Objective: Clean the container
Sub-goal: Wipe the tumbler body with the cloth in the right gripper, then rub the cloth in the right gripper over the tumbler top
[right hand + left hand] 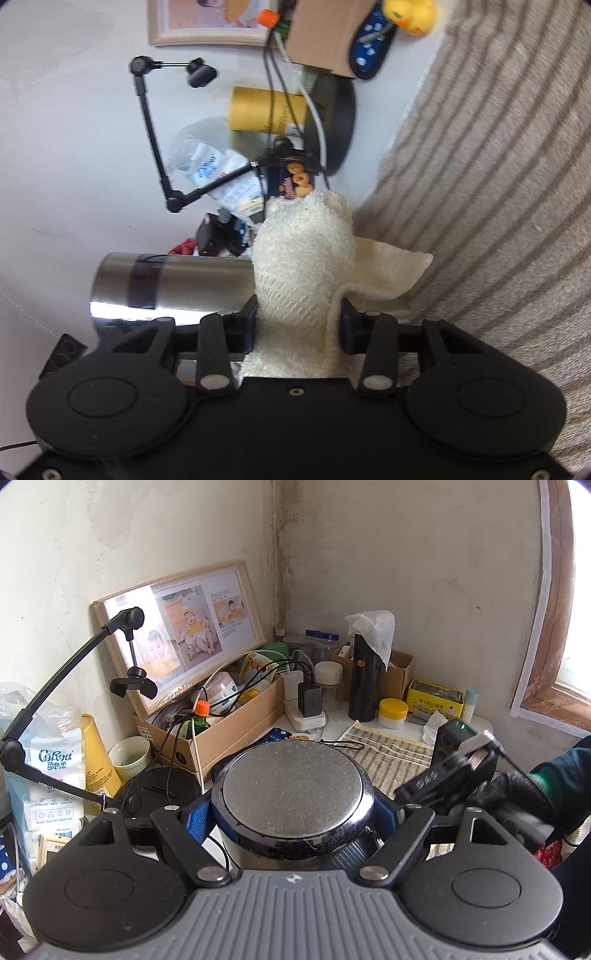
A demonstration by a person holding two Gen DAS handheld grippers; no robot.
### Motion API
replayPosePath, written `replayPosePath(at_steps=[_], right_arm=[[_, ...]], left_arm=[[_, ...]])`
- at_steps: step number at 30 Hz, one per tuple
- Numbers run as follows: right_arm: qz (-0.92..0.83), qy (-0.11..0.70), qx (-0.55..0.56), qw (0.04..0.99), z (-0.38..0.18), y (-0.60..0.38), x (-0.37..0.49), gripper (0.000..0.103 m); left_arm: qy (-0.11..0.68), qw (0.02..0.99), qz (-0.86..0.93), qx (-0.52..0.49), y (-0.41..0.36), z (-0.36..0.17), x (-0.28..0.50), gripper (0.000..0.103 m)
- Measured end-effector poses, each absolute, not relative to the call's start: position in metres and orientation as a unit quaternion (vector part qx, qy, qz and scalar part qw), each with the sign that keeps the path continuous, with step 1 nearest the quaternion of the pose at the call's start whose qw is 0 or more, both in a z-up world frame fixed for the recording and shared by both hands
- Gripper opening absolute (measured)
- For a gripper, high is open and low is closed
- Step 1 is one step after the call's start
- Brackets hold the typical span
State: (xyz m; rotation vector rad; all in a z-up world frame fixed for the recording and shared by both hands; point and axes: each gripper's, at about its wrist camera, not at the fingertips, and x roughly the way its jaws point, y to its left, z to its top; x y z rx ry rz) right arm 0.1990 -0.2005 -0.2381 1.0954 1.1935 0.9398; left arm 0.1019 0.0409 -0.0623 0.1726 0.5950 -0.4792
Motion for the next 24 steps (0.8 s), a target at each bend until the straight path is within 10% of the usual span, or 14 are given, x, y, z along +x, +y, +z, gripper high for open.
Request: replayPosePath(at_steps=[24], right_arm=[[0.501,0.419,0.436,0.620,-0.139,-0.200,0.214,0.041]], left_arm=[[0.294,0.921,-0.242,0.084,0.044,-0.061,0.104,0.083]])
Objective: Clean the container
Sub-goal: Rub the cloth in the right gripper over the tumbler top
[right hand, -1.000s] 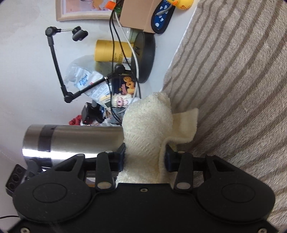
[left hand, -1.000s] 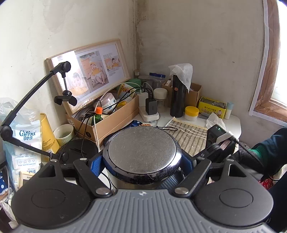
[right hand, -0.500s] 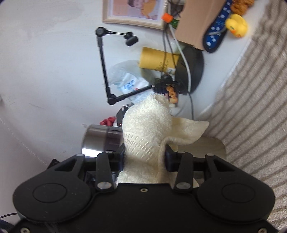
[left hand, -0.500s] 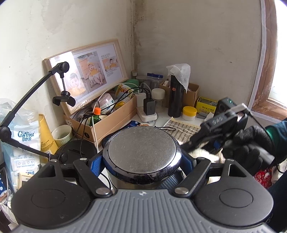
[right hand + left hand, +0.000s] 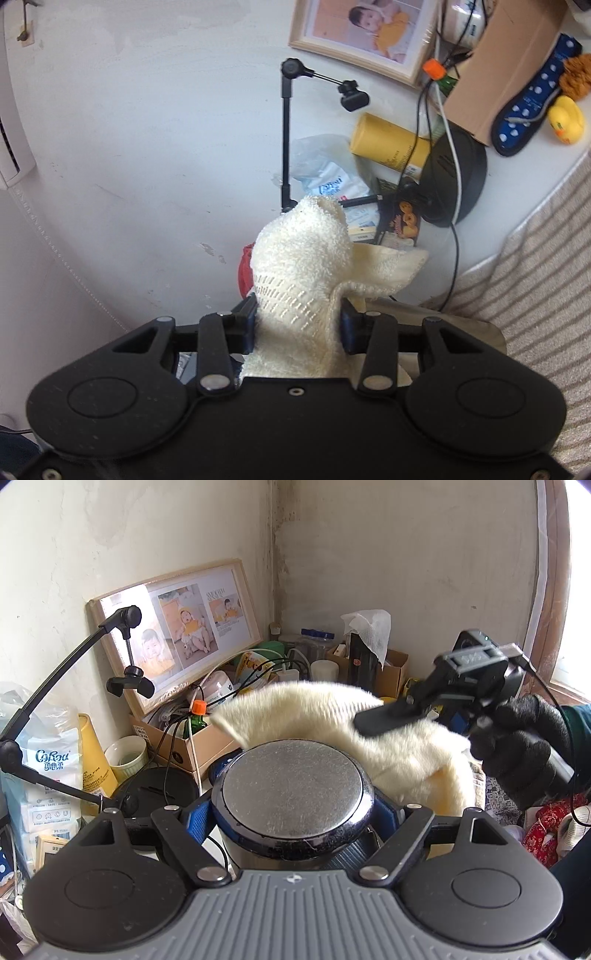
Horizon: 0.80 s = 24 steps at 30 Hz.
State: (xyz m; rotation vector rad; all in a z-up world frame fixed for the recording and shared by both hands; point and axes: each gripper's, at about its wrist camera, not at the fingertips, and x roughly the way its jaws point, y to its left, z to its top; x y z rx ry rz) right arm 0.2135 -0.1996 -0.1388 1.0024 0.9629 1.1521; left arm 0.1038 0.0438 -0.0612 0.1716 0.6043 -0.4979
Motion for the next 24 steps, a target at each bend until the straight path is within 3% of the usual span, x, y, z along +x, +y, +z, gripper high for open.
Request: replayPosePath(at_steps=[14,24], right_arm=[[0.467,0.444,0.444,0.622,-0.166,-0.205,0.209,0.041],[0.465,0.443,0.450,0.620,-0.168,-0.204,0.211,0.041]], left_arm=[[0.366,0.906,-0.184,0.108,0.020,-0.045,0.110,0.083],[0.407,0.911,-0.069,-0.012,0.017,-0.030,0.116,0.083]])
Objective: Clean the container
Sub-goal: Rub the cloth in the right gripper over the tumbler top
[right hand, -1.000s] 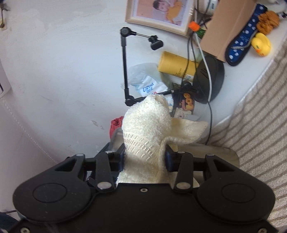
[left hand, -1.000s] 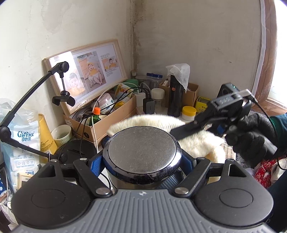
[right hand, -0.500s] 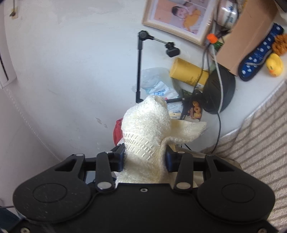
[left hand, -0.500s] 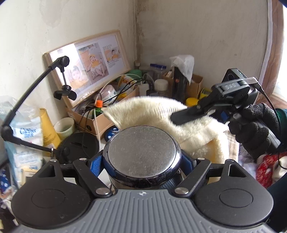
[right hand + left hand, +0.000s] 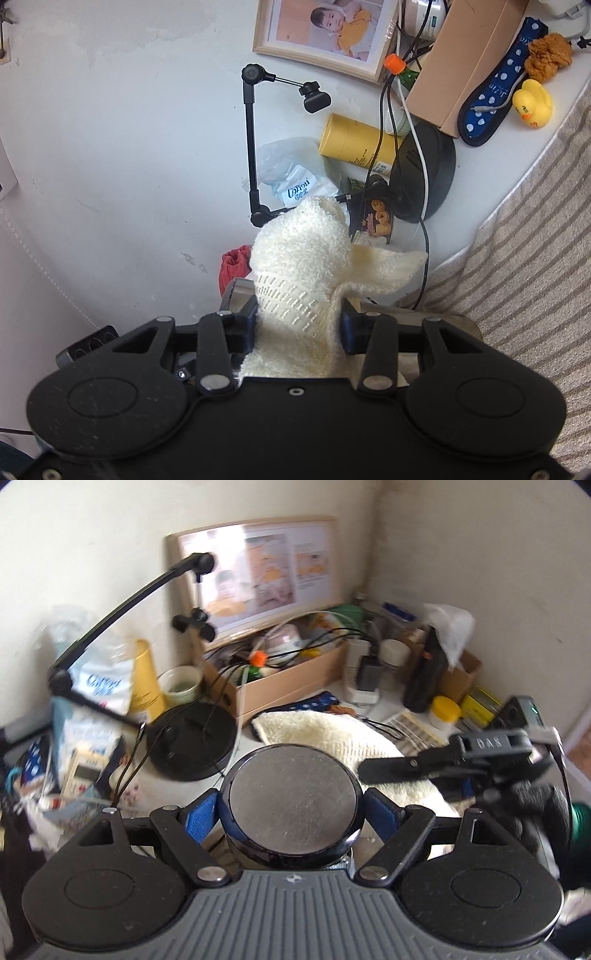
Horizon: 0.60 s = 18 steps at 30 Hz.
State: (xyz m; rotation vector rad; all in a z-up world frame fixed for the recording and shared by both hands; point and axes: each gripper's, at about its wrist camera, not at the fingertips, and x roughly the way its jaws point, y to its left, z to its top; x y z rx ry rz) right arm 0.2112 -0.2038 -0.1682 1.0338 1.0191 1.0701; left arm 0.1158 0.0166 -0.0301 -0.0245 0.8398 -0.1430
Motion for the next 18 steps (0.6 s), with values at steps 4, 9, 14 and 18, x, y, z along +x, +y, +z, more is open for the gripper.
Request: replayPosePath(at_steps=[4,9,14,18], right_arm=[[0.464,0.443,0.453,0.619,-0.169,-0.204,0.210,0.041],[0.464,0.441,0.454,0.620,-0.169,-0.206,0.209,0.041],[0.471,0.434,0.453,0.620,-0.163,-0.210,0.209,0.041],[0.482,0.426,0.447,0.622,-0.155,-0.212,0.211,0.041]], left_arm=[[0.403,0.915,-0.016,-0.013,0.003,-0.036,0.112,0.083],[0.369,0.929,-0.010,0.004,-0.001,-0.043,0.105,0.083],[0.369,0.918,-0.132,0.066,0.014,-0.041,0.110,0.082],[0.325,0.904,-0.264,0.093,0.042,-0.048,0.112,0.082]])
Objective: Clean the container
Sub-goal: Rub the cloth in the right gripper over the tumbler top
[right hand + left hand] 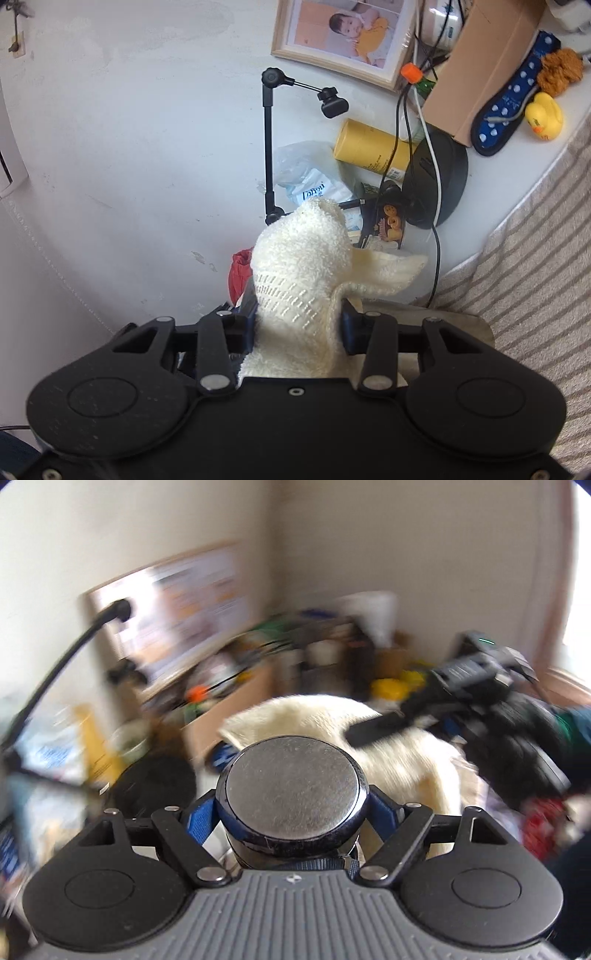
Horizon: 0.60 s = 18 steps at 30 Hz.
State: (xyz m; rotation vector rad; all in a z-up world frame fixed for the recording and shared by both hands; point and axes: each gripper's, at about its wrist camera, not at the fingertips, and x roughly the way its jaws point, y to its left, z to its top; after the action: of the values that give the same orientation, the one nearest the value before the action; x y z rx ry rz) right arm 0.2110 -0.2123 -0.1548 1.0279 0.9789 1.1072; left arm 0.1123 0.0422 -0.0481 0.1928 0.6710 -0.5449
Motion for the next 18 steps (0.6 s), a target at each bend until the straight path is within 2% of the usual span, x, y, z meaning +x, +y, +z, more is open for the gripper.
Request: replayPosePath(at_steps=[7,18], right_arm=[[0.493,0.406,0.436,0.634,-0.136,-0.211,0.210,0.041],[0.484,0.415,0.447,0.628,-0.145,-0.207,0.206,0.041]], left_arm=[[0.313,0.902,-0.280,0.100,0.037,-0.052,0.112,0.082],[0.307,0.918,-0.229,0.100,0.032,-0.053,0.099,0.083]])
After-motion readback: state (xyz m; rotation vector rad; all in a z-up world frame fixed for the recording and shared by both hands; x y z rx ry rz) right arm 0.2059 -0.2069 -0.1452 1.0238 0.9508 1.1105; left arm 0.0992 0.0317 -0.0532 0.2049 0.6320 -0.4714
